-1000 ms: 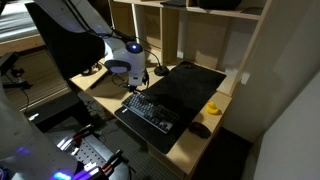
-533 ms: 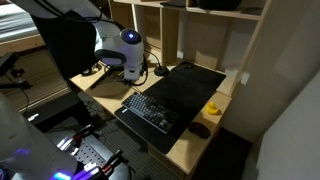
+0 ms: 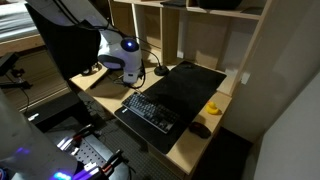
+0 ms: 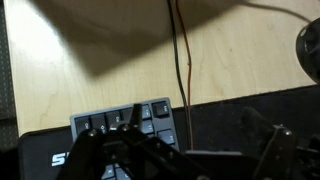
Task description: Press two keys on the keyboard
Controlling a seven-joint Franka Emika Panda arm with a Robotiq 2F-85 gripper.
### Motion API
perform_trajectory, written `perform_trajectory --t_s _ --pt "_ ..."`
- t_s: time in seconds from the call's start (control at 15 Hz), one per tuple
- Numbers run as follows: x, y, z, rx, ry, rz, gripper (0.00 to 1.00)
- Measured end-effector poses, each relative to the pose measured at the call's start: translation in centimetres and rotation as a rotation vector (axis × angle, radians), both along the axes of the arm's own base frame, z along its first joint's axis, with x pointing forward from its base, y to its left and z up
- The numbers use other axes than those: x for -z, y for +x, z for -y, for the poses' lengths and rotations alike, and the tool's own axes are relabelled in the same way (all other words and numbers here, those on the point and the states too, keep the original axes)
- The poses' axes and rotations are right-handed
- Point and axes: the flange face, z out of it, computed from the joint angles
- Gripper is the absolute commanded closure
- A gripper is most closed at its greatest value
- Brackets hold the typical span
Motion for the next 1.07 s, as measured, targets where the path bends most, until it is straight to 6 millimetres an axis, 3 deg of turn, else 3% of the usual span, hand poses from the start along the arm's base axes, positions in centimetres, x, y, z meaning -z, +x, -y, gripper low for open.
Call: perform_trajectory --t_s 0.4,1.07 --pt "0.1 0.2 0.2 0.011 -0.002 -0.005 0.00" --pt "6.6 4.3 -1.0 0.057 -0.044 -0.034 0.00"
